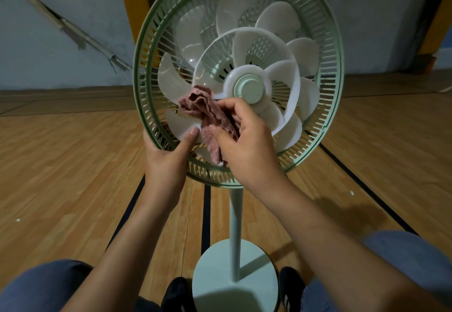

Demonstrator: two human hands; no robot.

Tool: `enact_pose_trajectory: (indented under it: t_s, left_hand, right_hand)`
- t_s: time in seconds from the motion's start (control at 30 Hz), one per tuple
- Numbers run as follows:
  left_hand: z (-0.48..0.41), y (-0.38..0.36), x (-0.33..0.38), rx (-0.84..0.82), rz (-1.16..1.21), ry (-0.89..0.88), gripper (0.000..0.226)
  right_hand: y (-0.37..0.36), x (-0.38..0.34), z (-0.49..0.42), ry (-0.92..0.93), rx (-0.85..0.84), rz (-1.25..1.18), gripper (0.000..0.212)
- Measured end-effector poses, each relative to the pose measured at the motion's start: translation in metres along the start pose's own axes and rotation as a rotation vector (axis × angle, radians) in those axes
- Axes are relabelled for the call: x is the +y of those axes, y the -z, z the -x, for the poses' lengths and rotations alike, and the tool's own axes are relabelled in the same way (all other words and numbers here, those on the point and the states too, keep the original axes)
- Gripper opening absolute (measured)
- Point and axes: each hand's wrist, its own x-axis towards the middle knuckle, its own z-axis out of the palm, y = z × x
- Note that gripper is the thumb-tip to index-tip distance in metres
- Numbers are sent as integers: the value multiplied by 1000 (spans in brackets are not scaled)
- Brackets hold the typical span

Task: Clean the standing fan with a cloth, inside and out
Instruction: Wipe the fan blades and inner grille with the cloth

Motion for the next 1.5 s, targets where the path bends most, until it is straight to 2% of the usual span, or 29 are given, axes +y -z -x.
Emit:
enact_pose_trajectory:
  t_s: [0.23,0.37,0.5,0.8,1.03,1.17,1.37,1.5]
  left_hand:
    - [-2,4,-4,-3,-6,-5,73]
    - [-1,2,-2,28,11,-12,67]
    - [-1,4,0,32,29,-14,65]
    - [0,1,4,86,-8,-36,50]
    - [-1,2,5,109,-23,-5,56]
    - [-3,4,5,73,-16,10,70]
    - [-11,16,0,-130,-85,41,88]
    - [-13,16,-1,-150,-60,43,84]
  right_hand:
    - [6,1,-2,50,-53,22,32]
    - [15,4,1,210,-97,268,39]
    - [30,10,6,391,-226,533,46]
    - [71,21,3,415,-106,650,29]
    - [99,32,-8,460,100,685,28]
    - [96,40,-7,488,66,700,31]
    - [92,48,-5,420,6,615,37]
    - [89,48,-2,405,2,589,39]
